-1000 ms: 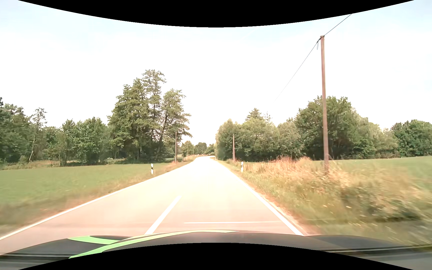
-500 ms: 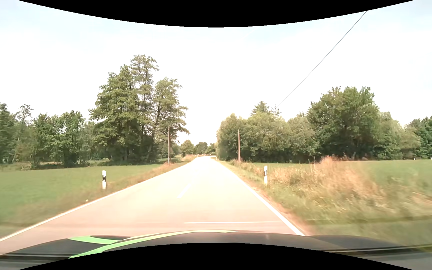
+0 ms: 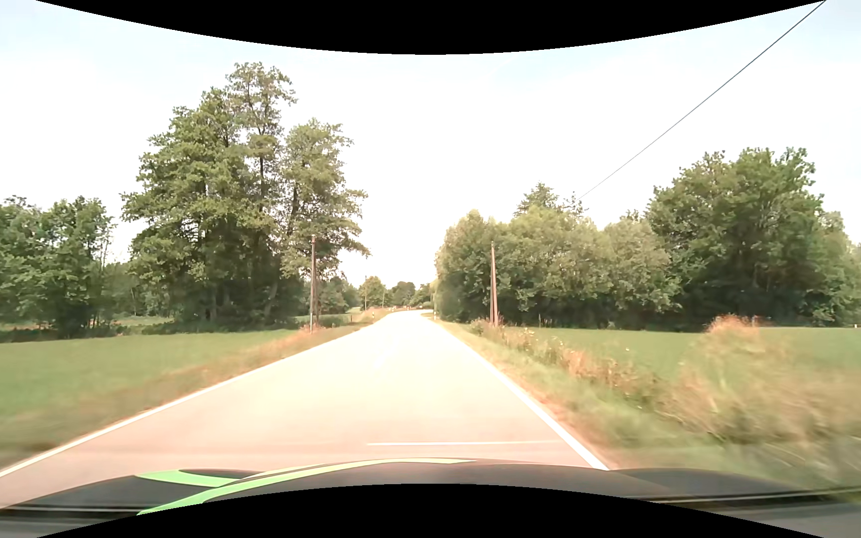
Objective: Follow the waypoints while adhering to traffic rules and regulations
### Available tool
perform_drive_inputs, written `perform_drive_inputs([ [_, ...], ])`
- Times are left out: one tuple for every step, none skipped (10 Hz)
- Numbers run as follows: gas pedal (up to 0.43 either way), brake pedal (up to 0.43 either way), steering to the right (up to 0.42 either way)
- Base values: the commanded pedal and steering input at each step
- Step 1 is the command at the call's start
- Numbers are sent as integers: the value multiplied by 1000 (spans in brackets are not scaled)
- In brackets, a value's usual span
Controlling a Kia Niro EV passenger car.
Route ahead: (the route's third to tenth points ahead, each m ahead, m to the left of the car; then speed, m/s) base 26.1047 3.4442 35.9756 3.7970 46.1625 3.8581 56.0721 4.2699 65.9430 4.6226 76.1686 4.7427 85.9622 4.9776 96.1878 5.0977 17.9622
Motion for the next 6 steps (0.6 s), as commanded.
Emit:
perform_drive_inputs([
  [299, 0, -4],
  [268, 0, -4],
  [260, 0, -4],
  [228, 0, -4],
  [189, 0, -5],
  [150, 0, -5],
])
